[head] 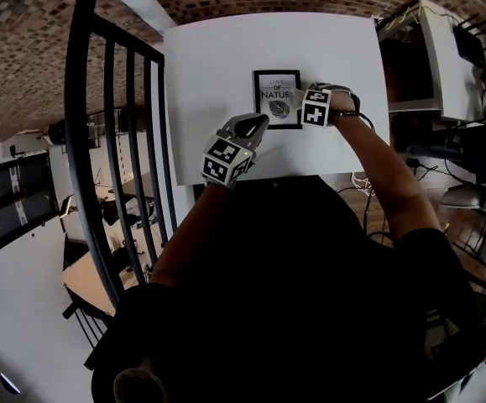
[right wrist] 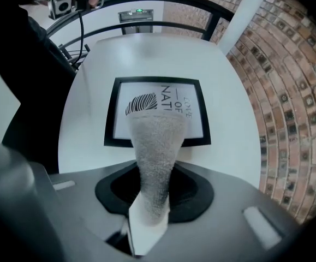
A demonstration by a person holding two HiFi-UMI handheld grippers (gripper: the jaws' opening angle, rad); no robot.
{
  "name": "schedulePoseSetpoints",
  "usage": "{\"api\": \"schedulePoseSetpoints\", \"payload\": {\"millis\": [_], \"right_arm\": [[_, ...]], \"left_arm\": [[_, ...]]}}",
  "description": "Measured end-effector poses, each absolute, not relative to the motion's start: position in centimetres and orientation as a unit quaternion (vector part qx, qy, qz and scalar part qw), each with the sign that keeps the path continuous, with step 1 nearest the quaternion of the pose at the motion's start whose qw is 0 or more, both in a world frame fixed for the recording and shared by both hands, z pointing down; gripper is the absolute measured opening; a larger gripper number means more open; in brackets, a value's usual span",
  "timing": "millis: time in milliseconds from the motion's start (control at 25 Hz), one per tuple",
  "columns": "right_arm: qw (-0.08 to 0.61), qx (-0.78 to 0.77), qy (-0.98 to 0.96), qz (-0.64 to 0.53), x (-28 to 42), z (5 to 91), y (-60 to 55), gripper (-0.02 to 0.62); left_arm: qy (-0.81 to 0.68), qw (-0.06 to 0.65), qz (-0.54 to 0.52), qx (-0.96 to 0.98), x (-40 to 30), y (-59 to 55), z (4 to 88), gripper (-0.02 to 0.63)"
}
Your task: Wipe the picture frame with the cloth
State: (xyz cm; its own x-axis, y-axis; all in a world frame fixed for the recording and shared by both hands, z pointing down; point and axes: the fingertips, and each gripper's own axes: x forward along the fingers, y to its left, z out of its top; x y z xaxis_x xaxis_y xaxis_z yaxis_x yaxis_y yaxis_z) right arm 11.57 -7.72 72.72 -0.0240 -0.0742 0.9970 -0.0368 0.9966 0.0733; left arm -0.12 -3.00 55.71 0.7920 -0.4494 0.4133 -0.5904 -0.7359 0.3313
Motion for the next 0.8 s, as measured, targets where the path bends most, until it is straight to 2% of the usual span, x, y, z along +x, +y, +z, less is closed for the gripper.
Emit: {"api": "schedulePoseSetpoints", "payload": {"millis": [440, 800], "right_arm": [[0.662, -0.027, -0.748, -0.036, 0.9, 71.9, -4.8, 0.115], [0.682, -0.047, -0.729, -0.036, 0.6, 73.8, -3.3, 0.115]], "left_arm": [[-0.323, 0.242, 0.162, 0.901, -2.9, -2.8, 56.8, 0.000], [-0.337, 0.246, 0.159, 0.895, -4.1, -2.8, 57.8, 0.000]]}}
